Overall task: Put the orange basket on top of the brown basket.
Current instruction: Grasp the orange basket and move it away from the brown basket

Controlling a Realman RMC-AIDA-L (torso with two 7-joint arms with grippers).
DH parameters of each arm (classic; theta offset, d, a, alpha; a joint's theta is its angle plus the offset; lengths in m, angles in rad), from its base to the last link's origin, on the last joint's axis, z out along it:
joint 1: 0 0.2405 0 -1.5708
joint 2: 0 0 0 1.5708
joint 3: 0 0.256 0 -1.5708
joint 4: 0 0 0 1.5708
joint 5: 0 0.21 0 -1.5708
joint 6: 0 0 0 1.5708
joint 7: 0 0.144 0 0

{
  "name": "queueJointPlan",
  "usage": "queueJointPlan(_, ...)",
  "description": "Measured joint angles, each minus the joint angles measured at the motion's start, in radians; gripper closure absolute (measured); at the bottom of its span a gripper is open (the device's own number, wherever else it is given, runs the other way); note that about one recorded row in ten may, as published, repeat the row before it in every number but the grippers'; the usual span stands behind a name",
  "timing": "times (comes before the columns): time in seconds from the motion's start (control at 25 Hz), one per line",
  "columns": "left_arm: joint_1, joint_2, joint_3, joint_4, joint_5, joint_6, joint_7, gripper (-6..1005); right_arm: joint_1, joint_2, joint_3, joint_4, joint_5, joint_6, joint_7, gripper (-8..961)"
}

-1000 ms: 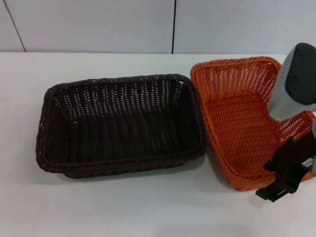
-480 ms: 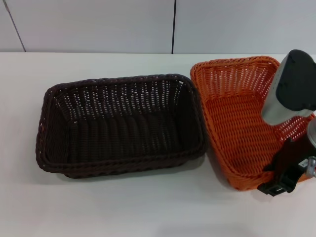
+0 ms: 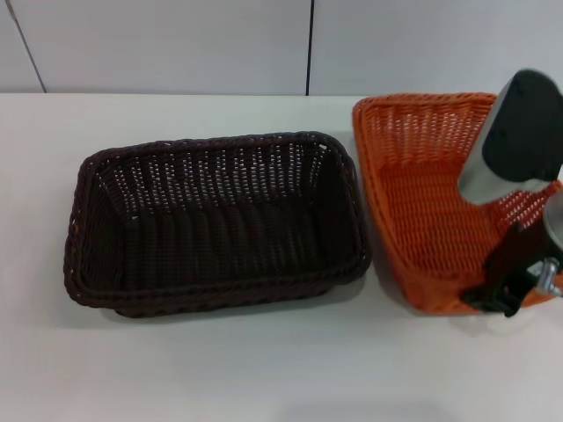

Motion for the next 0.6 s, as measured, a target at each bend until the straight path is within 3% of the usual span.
queueJointPlan(0.28,0.005,-0.001,-0.005,-0.002,0.0,0.002,0.0,226,-0.006,0.001,-0.004,-0.225,-0.056,-0.03,0.087,769)
queueJointPlan(0.6,0.004,0.001,-0.009,0.007,0.0,0.002,-0.022,226,0.022,0.0,-0.014,-0.349,-0.082,0.009,0.091,792)
